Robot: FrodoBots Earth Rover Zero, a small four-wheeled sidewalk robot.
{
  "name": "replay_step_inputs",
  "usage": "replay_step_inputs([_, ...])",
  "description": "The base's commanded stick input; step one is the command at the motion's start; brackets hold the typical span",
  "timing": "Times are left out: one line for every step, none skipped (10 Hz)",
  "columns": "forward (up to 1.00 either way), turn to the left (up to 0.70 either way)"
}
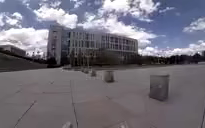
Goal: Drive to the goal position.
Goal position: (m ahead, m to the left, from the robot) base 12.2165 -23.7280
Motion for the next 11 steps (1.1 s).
replay_step_inputs([0.7,0.0])
replay_step_inputs([0.7,0.0])
replay_step_inputs([0.7,0.0])
replay_step_inputs([0.7,0.0])
replay_step_inputs([0.7,0.0])
replay_step_inputs([0.7,0.0])
replay_step_inputs([0.7,0.0])
replay_step_inputs([0.7,-0.31])
replay_step_inputs([0.7,-0.27])
replay_step_inputs([0.7,0.0])
replay_step_inputs([0.7,0.0])
